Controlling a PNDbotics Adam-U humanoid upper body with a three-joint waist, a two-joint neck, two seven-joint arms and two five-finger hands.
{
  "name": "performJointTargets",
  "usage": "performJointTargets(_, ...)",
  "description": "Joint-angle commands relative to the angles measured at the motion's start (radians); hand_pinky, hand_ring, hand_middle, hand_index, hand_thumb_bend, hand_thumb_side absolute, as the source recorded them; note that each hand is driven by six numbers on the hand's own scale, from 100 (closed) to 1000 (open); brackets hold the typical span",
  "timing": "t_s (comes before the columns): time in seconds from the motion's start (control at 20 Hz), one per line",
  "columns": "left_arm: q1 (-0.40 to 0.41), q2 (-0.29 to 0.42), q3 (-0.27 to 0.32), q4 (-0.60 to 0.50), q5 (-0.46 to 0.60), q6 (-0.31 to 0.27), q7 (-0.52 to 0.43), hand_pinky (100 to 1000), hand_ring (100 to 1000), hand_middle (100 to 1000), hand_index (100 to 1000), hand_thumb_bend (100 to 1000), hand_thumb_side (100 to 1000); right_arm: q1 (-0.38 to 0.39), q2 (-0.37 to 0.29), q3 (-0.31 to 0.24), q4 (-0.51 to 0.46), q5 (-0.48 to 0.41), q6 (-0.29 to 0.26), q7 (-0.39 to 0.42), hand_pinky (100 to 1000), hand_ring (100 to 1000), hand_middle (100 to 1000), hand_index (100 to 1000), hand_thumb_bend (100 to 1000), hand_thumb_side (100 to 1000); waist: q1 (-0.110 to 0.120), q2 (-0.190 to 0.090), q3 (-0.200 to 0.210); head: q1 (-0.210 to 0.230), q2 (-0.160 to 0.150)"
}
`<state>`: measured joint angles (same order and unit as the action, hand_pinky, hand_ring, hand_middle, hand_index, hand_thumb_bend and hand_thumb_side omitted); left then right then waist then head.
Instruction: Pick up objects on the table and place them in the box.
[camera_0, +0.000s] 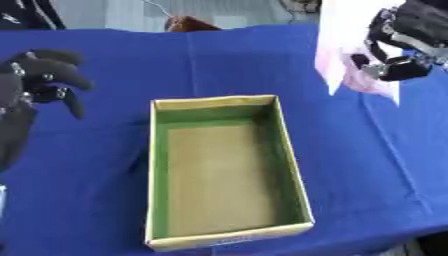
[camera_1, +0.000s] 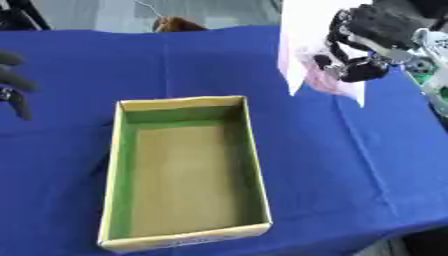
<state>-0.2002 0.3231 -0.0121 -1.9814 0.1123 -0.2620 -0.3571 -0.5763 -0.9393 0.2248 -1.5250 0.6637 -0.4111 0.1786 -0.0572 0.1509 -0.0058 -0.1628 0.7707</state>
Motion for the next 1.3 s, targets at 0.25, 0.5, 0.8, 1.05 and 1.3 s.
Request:
performJointTargets(0.25, -0.002, 0.026, 0.000, -0.019, -0.008, 0.008, 0.005, 401, 629, 774, 780, 100, 1000, 0.011, -0.109, -0.020, -0.219, -0.098, 0.002, 0.028, 100, 100, 116, 249, 144, 160, -0.005, -0.022, -0.007, 0.018, -0.001)
performJointTargets(0.5, 0.001, 0.028, 0.000, -0.017, -0.009, 0.010, 0.006, 400, 630, 774, 779, 100, 1000, 0.029, -0.146, -0.039, -0.389, -0.164, 0.024, 0.061, 100, 100, 118, 248, 147, 155, -0.006, -0.026, -0.011, 0.022, -0.001)
performJointTargets(0.8, 0.002, 0.028, -0.001, -0.015, -0.011, 0.011, 0.006, 399, 629, 774, 779, 100, 1000, 0.021, -0.152, -0.041, -0.473, -0.217, 0.045, 0.098, 100, 100, 114, 247, 148, 184, -0.006, -0.028, -0.012, 0.025, -0.001)
performJointTargets(1.05, 0.001, 0.026, -0.002, -0.014, -0.011, 0.011, 0.006, 398, 629, 774, 778, 100, 1000, -0.017, -0.123, -0.015, -0.475, -0.248, 0.031, 0.127, 100, 100, 109, 245, 139, 187, -0.005, -0.027, -0.009, 0.024, -0.001)
performJointTargets(1.3, 0.000, 0.024, -0.005, -0.014, -0.011, 0.011, 0.005, 397, 628, 774, 779, 100, 1000, -0.065, -0.073, 0.017, -0.475, -0.267, 0.026, 0.167, 100, 100, 106, 244, 132, 189, -0.004, -0.027, -0.003, 0.023, -0.001)
